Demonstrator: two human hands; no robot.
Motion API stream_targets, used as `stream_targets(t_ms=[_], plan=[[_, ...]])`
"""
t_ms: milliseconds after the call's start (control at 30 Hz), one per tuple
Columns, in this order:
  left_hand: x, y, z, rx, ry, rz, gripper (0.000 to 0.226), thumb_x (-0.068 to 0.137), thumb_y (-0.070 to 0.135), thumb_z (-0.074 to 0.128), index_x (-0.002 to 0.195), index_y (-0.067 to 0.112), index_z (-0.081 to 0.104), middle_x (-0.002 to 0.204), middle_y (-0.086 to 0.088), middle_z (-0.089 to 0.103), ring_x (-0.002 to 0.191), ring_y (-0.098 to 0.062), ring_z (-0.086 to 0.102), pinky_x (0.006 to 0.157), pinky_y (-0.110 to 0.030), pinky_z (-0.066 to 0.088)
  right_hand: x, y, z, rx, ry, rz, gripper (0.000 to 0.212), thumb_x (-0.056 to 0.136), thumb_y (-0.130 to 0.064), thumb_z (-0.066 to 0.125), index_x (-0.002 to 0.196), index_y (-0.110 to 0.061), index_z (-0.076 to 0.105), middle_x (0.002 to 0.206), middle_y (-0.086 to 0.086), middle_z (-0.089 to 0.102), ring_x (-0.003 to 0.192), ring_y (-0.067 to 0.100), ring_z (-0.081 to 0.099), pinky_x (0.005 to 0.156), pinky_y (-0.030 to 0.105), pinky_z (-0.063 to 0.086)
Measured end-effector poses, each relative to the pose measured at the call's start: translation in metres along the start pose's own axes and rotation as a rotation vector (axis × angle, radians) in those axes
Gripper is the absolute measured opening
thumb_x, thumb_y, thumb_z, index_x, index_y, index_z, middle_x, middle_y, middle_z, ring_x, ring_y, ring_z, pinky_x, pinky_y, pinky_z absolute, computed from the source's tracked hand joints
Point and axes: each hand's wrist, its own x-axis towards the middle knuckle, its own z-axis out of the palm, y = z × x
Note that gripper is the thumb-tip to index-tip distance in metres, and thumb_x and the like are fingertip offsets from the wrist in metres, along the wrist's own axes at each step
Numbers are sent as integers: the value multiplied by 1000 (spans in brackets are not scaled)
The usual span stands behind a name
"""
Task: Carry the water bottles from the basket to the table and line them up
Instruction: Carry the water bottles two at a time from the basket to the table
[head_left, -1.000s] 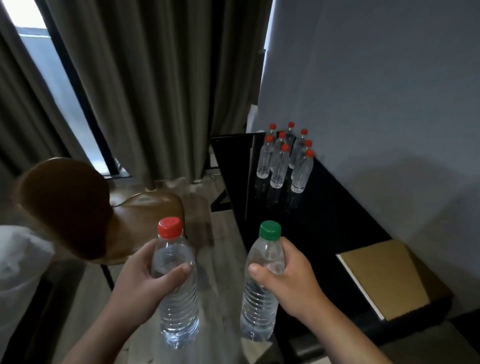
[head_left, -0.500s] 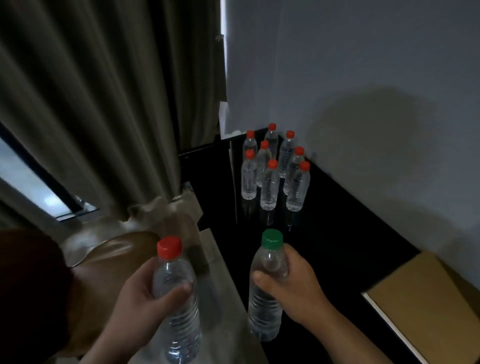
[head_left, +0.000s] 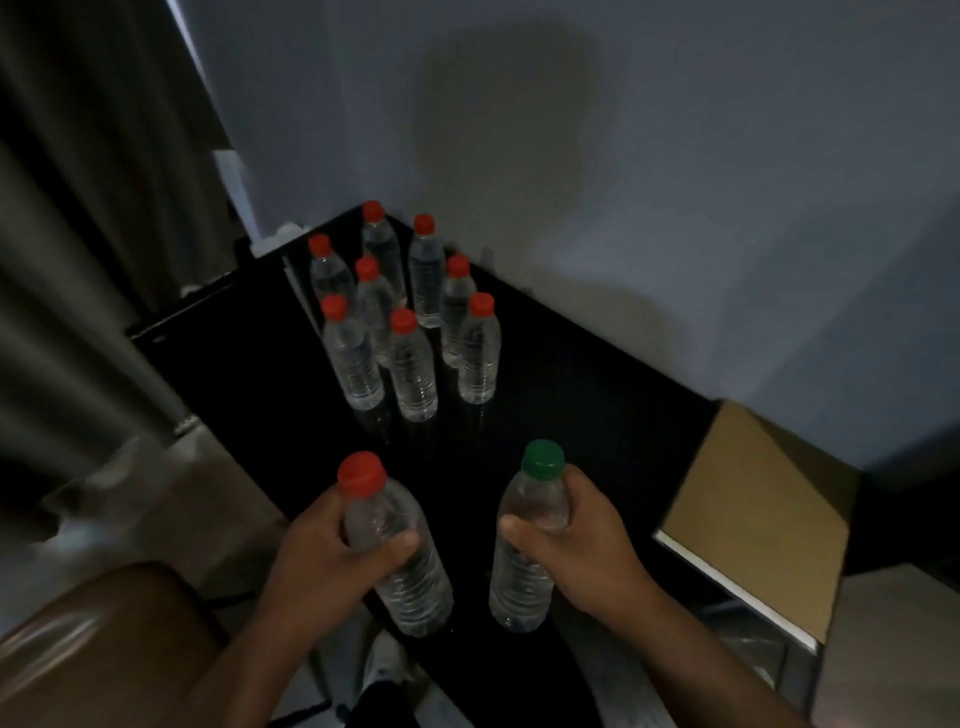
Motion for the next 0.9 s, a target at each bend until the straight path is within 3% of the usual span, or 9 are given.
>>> stream_targets(t_ms=[67,133,267,400,533,633,700,767,900], plan=[[24,1,-1,-2,-66,-2,58,43,55,84,91,29,66,89,15,74,78,-1,70,72,-27,52,9,-3,3,-6,55,18,36,72,-22,82,99,-27,60,84,-10,70,80,-3,67,63,13,48],[50,0,-3,28,-136,23,41,58,29,91,90,30,66,88,19,73,77,2,69,71,-23,49,17,-6,9,10,111,46,37,68,-29,83,98,-28,60,85,-10,70,79,-1,67,66,15,48],[99,-1,-10,84,-248,60,35,66,6,87,85,26,66,81,21,72,70,5,67,63,-14,48,30,-9,26,46,242,91,34,72,-18,84,97,-24,61,83,-12,70,76,-1,67,67,17,49],[135,3,-9,84,-376,82,37,64,12,89,86,29,64,81,30,70,73,9,66,62,-12,45,37,-9,39,73,342,139,34,72,-19,84,98,-24,62,89,-13,72,80,1,68,68,16,50],[158,5,6,90,-417,67,50,45,44,85,89,30,66,83,10,75,77,-2,70,70,-22,50,44,-5,44,49,421,170,38,71,-22,84,100,-25,61,87,-8,72,80,1,68,68,15,50],[169,8,27,131,-436,126,40,60,24,90,88,32,63,82,7,72,76,2,67,68,-17,46,56,-3,40,17,466,199,41,70,-25,84,101,-26,58,88,-8,69,80,-3,66,67,12,48],[178,10,43,134,-434,151,39,64,18,88,91,29,63,85,8,70,76,3,66,67,-15,45,66,1,34,17,493,221,48,69,-29,85,107,-27,55,95,-8,67,85,0,66,73,17,50],[187,9,59,121,-412,154,42,63,22,89,96,24,64,89,5,70,81,-4,66,72,-23,50,76,6,29,22,507,229,56,69,-30,85,114,-26,52,100,-8,65,92,3,64,80,24,53],[194,6,81,91,-371,137,58,55,40,87,105,31,61,98,9,69,91,-10,67,83,-33,53,91,12,19,14,542,219,60,70,-25,86,117,-23,49,101,-9,62,94,2,62,81,22,50]])
